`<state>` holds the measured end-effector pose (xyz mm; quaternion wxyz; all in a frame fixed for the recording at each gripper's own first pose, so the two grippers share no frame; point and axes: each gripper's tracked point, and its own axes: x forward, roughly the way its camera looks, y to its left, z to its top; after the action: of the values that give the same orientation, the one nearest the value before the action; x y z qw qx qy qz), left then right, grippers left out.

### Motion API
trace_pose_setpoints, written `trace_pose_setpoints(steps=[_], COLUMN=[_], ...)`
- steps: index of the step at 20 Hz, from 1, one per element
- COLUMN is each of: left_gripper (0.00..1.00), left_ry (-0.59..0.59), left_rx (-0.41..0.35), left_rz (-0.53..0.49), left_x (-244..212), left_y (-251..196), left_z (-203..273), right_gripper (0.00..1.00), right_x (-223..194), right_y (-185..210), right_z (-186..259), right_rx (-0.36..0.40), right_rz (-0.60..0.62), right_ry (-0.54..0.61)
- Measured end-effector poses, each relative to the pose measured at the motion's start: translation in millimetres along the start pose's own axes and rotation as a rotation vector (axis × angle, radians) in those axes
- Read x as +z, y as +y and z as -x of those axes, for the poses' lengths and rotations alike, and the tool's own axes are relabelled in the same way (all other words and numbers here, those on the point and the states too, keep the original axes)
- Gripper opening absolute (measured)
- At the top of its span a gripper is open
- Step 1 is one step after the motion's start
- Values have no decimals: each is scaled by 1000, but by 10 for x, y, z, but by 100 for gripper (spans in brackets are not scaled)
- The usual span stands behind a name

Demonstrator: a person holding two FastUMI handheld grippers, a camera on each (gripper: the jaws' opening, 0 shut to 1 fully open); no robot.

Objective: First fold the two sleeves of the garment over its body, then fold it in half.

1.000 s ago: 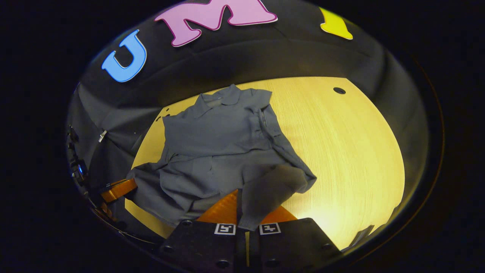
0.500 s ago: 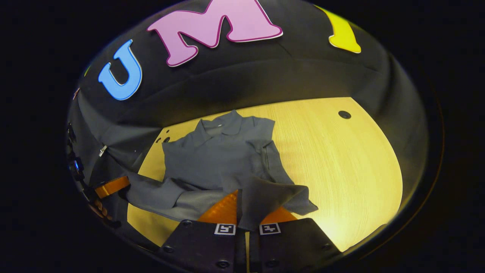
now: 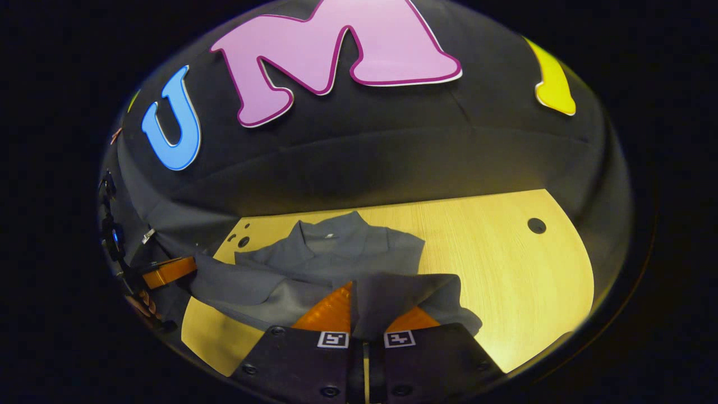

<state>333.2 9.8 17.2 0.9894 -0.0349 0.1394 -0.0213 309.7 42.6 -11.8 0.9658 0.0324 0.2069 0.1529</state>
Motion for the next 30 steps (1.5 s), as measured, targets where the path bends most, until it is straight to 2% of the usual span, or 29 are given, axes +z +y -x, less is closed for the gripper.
trace_pose_setpoints(steps=[9, 13, 14, 15, 16, 17, 20, 22, 25, 30], left_gripper=[5, 5, 8, 10, 17, 21, 75, 87, 96, 96], left_ry=[9, 23, 29, 44, 63, 65, 16, 10, -27, -135], left_rx=[12, 25, 50, 68, 78, 104, 129, 151, 161, 190], left_rz=[68, 46, 48, 50, 53, 59, 74, 100, 76, -28], left_x=[-10, -94, -153, -207, -264, -276, -129, -101, -61, 18], left_y=[206, 277, 304, 325, 319, 347, 421, 484, 462, 425], left_z=[-837, -1120, -1164, -1166, -1174, -1146, -946, -727, -275, 684], right_gripper=[8, 8, 8, 13, 9, 24, 70, 100, 99, 99], right_x=[188, 119, 96, 66, 28, 15, 88, 128, 146, 89], right_y=[-172, -238, -253, -268, -272, -286, -342, -437, -395, -339], right_z=[-841, -1077, -1112, -1153, -1173, -1142, -971, -793, -441, 312], right_rx=[0, -16, -22, -27, -26, -37, -71, -108, -120, -167], right_rz=[3, -20, -37, -56, -67, -67, 6, 38, 13, 26], right_ry=[-3, 14, 23, 37, 50, 60, 33, 9, -26, -107])
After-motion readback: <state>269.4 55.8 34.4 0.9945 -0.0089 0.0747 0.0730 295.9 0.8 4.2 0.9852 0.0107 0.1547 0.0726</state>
